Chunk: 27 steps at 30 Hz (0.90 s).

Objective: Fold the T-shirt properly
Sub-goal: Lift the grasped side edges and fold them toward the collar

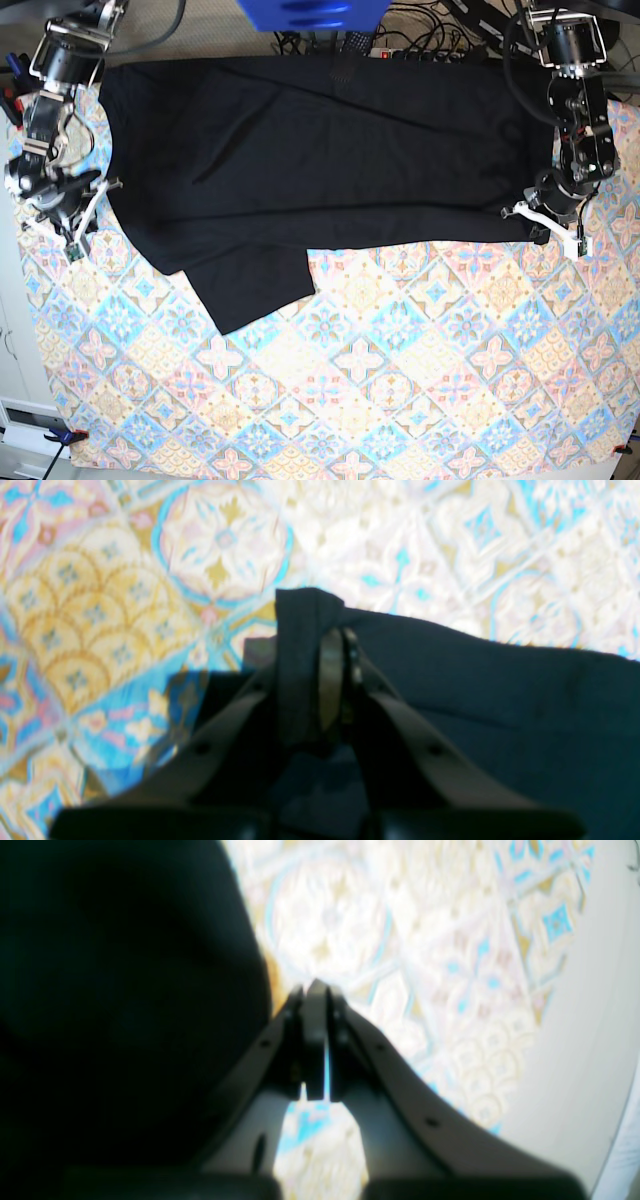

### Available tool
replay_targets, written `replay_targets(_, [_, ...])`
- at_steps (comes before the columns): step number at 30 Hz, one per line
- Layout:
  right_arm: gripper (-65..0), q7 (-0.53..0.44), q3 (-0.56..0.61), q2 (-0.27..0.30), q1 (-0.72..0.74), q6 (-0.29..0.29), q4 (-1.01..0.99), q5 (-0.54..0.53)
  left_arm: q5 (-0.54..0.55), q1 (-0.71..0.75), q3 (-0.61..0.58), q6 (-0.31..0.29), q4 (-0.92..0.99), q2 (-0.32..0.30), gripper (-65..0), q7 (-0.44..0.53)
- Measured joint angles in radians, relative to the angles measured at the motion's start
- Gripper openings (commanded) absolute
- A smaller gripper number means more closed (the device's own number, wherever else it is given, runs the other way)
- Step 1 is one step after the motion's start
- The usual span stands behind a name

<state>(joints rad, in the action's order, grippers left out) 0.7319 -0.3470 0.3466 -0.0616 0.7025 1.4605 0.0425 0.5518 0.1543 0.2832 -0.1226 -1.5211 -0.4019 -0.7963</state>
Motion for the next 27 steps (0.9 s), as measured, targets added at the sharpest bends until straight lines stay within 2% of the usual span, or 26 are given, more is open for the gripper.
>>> replay_targets(3, [-65.0, 0.0, -0.016, -0.001, -0.071, -0.002, 0.079, -0.001, 0.0, 0.033, 0.0, -0.002, -0.024, -0.001, -65.0, 0.0])
replay_targets(7, [-63.5, 0.007, -0.016, 0.0, -0.098, 0.0, 0.081, 0.003, 0.001, 0.031, 0.0, -0.002, -0.025, 0.0, -65.0, 0.0])
replay_targets(10, [-55.6, 0.006, 0.025, 0.0, -0.029, -0.004, 0.048, 0.006, 0.001, 0.026, 0.0, -0.002, -0.025, 0.001, -65.0, 0.0])
replay_targets(13, [-46.6, -0.01, 0.108, -0.002, 0.092, -0.003, -0.064, 0.0, -0.002, 0.024, 0.0, 0.001, -0.024, 0.014, -65.0, 0.0])
replay_targets(15, [-43.3, -0.024, 0.151, -0.008, 0.158, 0.002, -0.156, -0.008, 0.001, 0.023, -0.005, -0.003, -0.024, 0.023, -65.0, 0.0])
replay_targets(18, [-42.6, -0.038, 0.189, -0.008, 0.216, 0.0, -0.28, 0.01, 0.0, 0.026, -0.004, 0.0, -0.025, 0.019, -65.0, 0.001])
replay_targets(27, [-42.6, -0.215, 0.294, -0.005, 0.366, -0.001, -0.585, 0.001, 0.001, 0.026, -0.002, -0.002, -0.024, 0.019, -65.0, 0.0])
